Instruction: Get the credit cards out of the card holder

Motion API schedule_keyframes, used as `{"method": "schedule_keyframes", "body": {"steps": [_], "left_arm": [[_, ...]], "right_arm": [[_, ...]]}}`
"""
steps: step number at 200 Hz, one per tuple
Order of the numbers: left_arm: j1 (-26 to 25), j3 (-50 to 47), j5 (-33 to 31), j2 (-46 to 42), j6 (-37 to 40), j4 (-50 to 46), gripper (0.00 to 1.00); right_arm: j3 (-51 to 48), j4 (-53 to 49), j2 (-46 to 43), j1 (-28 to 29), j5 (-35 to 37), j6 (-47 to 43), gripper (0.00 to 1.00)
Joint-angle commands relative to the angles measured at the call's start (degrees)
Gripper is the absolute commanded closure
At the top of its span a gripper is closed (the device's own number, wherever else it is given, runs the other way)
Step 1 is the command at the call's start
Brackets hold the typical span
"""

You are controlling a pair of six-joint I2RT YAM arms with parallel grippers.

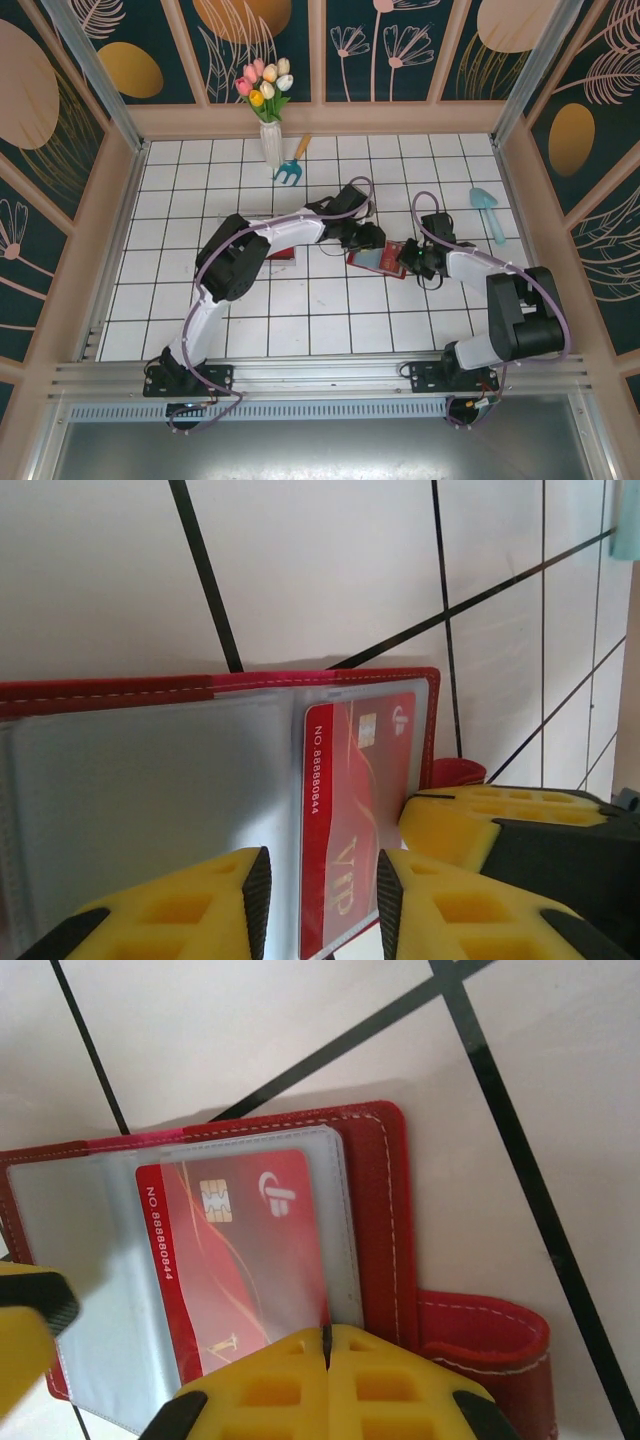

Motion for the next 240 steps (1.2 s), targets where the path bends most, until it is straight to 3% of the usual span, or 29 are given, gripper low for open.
{"method": "schedule_keyframes", "body": {"steps": [1, 77, 106, 187, 240], "left_arm": [[-0.4, 1.8, 2.3, 2.1, 1.7, -1.1, 0.64], [-1.4, 4.5, 2.1, 5.3, 2.2, -3.9, 0.67], [-1.4, 4.8, -1.0, 3.4, 3.0, -5.4, 0.68], [-1.4, 3.5, 4.4, 0.0, 1.0, 0.7, 0.68], [-1.4, 4.1, -2.2, 2.3, 2.6, -6.6, 0.68]], "right_arm": [[-0.4, 0.4, 1.7, -0.3, 1.3, -1.2, 1.00], [-0.8, 0.6, 1.8, -0.3, -0.1, -1.1, 1.00], [-1.0, 0.3, 1.0, -0.1, -0.2, -0.8, 1.00], [-1.4, 0.6, 0.8, -0.2, -0.5, -0.7, 1.00], [-1.5, 0.7, 0.8, -0.1, -0.8, -0.6, 1.00]]}}
